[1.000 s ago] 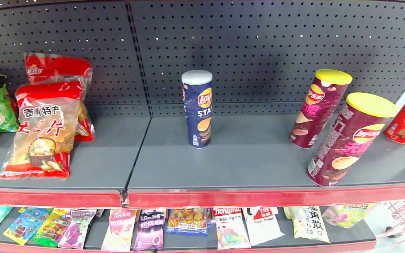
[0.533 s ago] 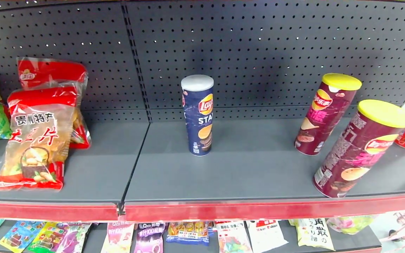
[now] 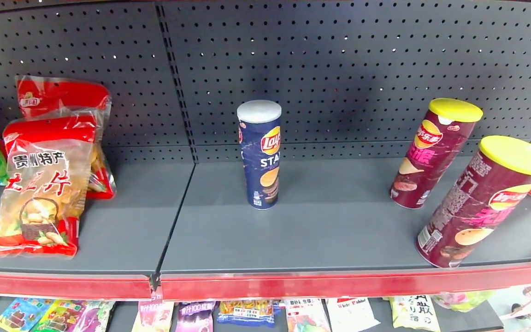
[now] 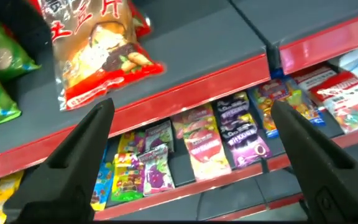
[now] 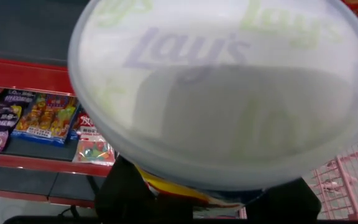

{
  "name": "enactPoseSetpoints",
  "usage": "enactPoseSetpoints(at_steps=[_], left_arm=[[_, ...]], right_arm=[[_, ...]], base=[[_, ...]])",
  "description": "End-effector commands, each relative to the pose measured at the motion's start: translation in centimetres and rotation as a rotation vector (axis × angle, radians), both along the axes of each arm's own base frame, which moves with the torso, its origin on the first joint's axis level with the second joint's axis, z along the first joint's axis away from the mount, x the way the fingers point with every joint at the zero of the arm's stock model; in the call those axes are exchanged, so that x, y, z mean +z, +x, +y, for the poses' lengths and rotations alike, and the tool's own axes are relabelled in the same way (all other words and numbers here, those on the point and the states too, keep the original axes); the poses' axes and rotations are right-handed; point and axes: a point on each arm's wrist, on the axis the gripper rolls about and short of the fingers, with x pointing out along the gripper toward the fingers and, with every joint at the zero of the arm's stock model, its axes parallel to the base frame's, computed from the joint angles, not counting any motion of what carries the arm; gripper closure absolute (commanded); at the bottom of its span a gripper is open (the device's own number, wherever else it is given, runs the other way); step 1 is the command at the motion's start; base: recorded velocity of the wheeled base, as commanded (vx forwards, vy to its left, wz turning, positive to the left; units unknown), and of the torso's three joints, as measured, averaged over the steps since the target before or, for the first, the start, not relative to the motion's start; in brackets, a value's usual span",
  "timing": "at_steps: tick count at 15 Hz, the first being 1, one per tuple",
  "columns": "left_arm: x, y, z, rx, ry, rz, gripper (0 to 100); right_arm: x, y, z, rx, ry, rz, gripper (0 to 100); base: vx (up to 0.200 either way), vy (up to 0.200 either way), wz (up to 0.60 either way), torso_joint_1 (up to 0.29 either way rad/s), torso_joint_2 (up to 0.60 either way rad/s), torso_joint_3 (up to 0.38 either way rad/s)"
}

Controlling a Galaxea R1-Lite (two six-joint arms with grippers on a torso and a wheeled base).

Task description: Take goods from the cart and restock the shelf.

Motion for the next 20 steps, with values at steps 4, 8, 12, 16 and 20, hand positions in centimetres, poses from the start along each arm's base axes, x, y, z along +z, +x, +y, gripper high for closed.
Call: enactPoseSetpoints(at_steps=[4, 8, 12, 16, 20], left_arm=[[5.0, 8.7, -2.2, -0.275, -0.067, 0.145, 0], [8.5, 18.0, -6.1, -0.449, -0.173, 0.213, 0], [9.3, 21.8, -9.0, -0.514, -0.192, 0.263, 0], [7.7, 27.7, -15.4, -0.494, -0.162, 0.186, 0], [7.1, 29.8, -18.0, -0.526, -0.161, 0.194, 0]], right_arm=[[0.0, -0.9, 0.0, 0.094, 0.044, -0.058, 100], [-0.5, -0.9, 0.1, 0.110, 0.043, -0.028, 100], [-0.6, -0.8, 0.1, 0.109, 0.042, -0.025, 100], [-0.9, -0.8, 0.1, 0.105, 0.042, -0.016, 100], [-1.0, -0.9, 0.1, 0.102, 0.045, -0.023, 100]], base=[[0.000, 0.000, 0.00, 0.000, 0.00, 0.000], [0.000, 0.000, 0.00, 0.000, 0.00, 0.000], [0.000, 0.000, 0.00, 0.000, 0.00, 0.000], [0.000, 0.000, 0.00, 0.000, 0.00, 0.000], [0.000, 0.000, 0.00, 0.000, 0.00, 0.000]])
